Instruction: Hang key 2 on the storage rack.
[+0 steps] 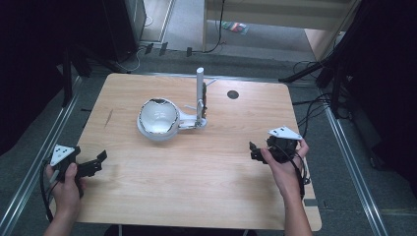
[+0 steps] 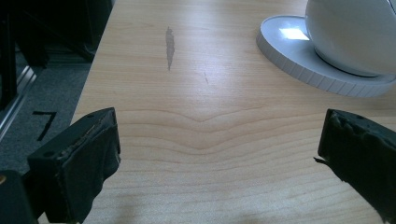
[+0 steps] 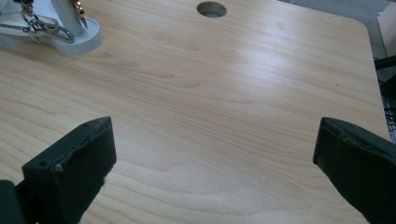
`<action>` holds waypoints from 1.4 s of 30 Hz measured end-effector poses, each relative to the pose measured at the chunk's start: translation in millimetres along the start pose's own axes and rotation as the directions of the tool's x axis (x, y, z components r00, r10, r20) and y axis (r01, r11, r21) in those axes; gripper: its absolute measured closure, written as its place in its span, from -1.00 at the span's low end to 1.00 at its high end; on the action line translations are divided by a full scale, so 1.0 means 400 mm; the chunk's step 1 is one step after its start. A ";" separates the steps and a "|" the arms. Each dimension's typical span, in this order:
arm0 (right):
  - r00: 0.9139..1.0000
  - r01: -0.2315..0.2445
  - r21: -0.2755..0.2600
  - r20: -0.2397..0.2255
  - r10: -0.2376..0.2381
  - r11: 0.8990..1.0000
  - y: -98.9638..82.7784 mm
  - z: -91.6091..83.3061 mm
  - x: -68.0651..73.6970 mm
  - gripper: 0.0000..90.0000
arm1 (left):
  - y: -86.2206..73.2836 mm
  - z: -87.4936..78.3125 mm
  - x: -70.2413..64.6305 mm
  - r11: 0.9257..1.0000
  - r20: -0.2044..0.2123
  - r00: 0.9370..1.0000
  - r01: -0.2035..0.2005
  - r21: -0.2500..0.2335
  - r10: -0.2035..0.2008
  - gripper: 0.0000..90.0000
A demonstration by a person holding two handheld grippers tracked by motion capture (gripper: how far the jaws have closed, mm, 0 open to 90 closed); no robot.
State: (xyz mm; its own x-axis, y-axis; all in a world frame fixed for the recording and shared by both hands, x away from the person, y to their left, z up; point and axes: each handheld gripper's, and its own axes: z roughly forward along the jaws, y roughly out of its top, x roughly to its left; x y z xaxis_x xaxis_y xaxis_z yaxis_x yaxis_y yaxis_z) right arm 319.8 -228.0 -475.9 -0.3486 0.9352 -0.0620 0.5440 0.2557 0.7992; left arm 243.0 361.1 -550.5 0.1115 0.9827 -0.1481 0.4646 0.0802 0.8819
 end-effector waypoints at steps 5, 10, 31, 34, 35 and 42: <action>1.000 -0.017 -0.003 0.010 0.018 1.000 -0.036 -0.007 -0.016 -1.00 | 0.000 0.000 0.000 1.000 -0.001 1.000 0.000 -0.001 0.000 -1.00; 0.999 -0.047 -0.005 0.020 0.047 0.999 -0.076 -0.015 -0.035 -1.00 | 0.000 -0.001 0.000 1.000 -0.001 1.000 0.002 -0.004 -0.002 -1.00; 0.985 -0.158 -0.032 0.071 0.160 0.987 -0.224 -0.057 -0.119 -1.00 | -0.001 -0.002 0.000 1.000 -0.001 1.000 0.004 -0.005 -0.004 -1.00; 0.982 -0.170 -0.038 0.078 0.172 0.985 -0.245 -0.067 -0.128 -1.00 | 0.000 -0.002 0.000 1.000 -0.001 1.000 0.003 -0.005 -0.003 -1.00; 0.981 -0.175 -0.037 0.078 0.177 0.984 -0.251 -0.071 -0.132 -1.00 | -0.001 -0.002 0.000 1.000 -0.002 1.000 0.003 -0.005 -0.004 -1.00; 0.974 -0.206 -0.044 0.088 0.209 0.978 -0.290 -0.098 -0.153 -1.00 | -0.001 -0.002 0.001 1.000 -0.001 1.000 0.003 -0.006 -0.003 -1.00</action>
State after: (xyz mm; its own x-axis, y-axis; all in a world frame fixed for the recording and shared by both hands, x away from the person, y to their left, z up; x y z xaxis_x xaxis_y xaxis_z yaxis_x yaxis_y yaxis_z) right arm 247.9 -324.5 -541.3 -0.1585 0.9859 0.0537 0.5698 0.0469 0.8204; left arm 242.3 361.4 -550.5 0.1093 0.9825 -0.1506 0.4600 0.0843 0.8839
